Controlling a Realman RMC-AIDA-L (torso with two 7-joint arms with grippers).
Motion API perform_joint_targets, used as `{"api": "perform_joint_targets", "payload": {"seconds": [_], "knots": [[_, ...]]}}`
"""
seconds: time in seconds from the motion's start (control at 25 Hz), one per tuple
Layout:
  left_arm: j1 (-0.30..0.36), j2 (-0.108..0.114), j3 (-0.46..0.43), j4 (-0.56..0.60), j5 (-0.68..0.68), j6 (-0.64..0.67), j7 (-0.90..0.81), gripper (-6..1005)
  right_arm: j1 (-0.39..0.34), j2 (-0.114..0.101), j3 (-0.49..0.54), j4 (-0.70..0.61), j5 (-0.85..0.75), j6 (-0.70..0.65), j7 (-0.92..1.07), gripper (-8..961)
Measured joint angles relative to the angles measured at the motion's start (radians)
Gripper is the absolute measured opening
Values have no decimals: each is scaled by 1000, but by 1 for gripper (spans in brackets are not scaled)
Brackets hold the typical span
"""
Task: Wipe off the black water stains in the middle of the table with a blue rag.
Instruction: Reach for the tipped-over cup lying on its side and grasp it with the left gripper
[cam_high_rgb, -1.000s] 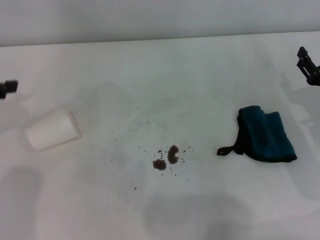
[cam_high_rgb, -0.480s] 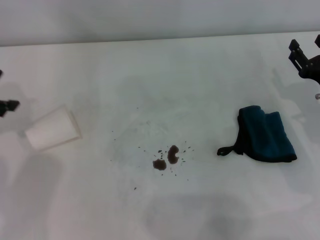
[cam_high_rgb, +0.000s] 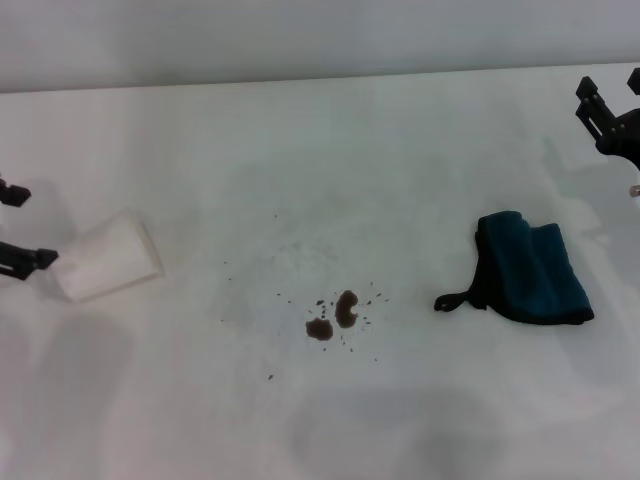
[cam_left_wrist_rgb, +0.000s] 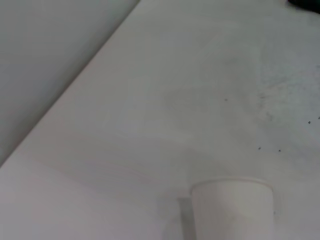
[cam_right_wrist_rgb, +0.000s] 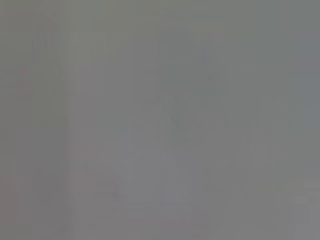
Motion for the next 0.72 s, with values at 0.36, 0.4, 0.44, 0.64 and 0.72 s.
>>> {"api": "perform_joint_targets", "payload": {"seconds": [0.36, 0.4, 0.44, 0.64, 0.72], "knots": [[34, -3, -2, 133, 3, -80, -16, 881, -1, 0, 0, 3, 0, -6, 0, 696], [38, -3, -2, 150, 7, -99, -21, 881, -1, 0, 0, 3, 0, -8, 0, 696], [43, -3, -2, 168, 10, -121, -24, 881, -1, 0, 0, 3, 0, -9, 0, 696], [51, -3, -2, 201, 4, -156, -23, 882, 0, -1, 0, 3, 0, -12, 0, 695], [51, -4, -2, 207, 2, -172, -23, 882, 0, -1, 0, 1, 0, -14, 0, 695]]}}
